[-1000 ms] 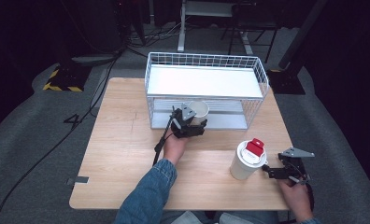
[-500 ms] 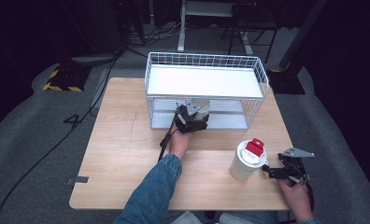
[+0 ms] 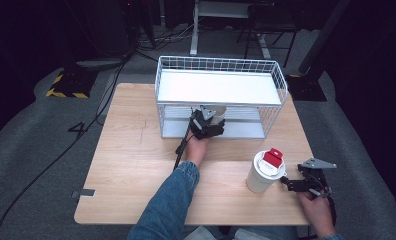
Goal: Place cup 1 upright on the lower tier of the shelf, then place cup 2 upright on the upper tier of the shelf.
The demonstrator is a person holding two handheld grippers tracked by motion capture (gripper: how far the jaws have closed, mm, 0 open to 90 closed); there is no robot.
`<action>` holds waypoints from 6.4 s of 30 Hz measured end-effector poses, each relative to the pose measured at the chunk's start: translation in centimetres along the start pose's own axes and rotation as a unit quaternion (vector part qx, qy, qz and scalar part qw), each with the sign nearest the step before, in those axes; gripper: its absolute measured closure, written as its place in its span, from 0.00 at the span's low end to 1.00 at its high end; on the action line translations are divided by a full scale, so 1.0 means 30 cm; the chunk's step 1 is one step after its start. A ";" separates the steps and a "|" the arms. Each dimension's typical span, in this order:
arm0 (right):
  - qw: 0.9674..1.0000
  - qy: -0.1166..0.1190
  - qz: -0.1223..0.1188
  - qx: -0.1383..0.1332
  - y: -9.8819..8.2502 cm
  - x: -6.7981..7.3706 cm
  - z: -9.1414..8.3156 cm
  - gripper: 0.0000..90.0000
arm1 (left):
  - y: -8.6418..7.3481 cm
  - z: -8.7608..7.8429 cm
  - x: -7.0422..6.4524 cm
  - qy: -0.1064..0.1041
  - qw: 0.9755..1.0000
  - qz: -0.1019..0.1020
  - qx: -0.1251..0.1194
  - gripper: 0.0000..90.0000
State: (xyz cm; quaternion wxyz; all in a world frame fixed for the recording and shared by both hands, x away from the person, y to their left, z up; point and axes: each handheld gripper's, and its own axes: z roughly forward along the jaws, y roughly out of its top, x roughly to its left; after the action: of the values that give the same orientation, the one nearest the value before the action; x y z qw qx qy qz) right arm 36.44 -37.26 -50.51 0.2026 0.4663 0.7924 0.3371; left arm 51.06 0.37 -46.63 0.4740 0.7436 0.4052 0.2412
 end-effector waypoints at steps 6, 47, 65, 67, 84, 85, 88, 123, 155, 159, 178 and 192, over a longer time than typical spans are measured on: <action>1.000 0.000 0.000 0.000 0.000 0.000 0.000 0.09 | -0.007 0.015 -0.002 0.045 0.998 -0.029 0.013 0.25; 1.000 0.000 0.000 0.000 0.000 0.000 0.000 0.09 | -0.015 -0.001 0.026 0.005 0.999 -0.044 0.019 0.15; 1.000 0.000 0.000 0.000 0.000 0.000 0.000 0.09 | -0.055 -0.212 0.030 -0.005 0.999 -0.046 0.014 0.15; 1.000 0.001 0.000 0.000 0.001 -0.001 0.001 0.09 | -0.057 -0.236 0.026 -0.007 0.999 -0.044 0.012 0.15; 1.000 0.001 0.000 0.001 0.001 -0.001 0.001 0.09 | -0.068 -0.465 0.051 -0.021 0.999 0.008 0.033 0.15; 1.000 0.001 -0.001 0.000 0.001 -0.001 0.001 0.09 | -0.072 -0.475 0.053 -0.023 0.999 0.006 0.032 0.15; 1.000 0.001 0.000 0.001 0.001 -0.001 0.001 0.09 | -0.091 -0.520 0.066 -0.021 0.999 0.008 0.032 0.15; 0.999 0.031 -0.010 -0.015 0.000 -0.002 -0.082 0.07 | -0.357 -0.757 0.143 -0.009 0.994 -0.013 0.104 0.15; 0.995 0.082 -0.043 -0.045 0.061 0.104 -0.256 0.07 | -0.455 -0.685 0.159 0.020 0.980 -0.017 0.195 0.15; 0.993 0.090 -0.053 -0.049 0.070 0.123 -0.265 0.06 | -0.465 -0.682 0.164 0.022 0.982 -0.014 0.186 0.11; 0.980 0.165 -0.066 -0.092 0.095 0.196 -0.206 0.00 | -0.464 -0.667 0.159 0.016 0.981 -0.014 0.195 0.00; 0.974 0.188 -0.071 -0.102 0.115 0.223 -0.104 0.00 | -0.464 -0.668 0.157 0.018 0.980 -0.017 0.195 0.00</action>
State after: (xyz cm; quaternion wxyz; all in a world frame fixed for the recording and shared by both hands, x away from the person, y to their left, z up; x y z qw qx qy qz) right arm 33.32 -31.32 -45.89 0.1201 0.3145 0.8087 0.4825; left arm 33.58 17.58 -50.58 0.3163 0.8105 0.4653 0.1628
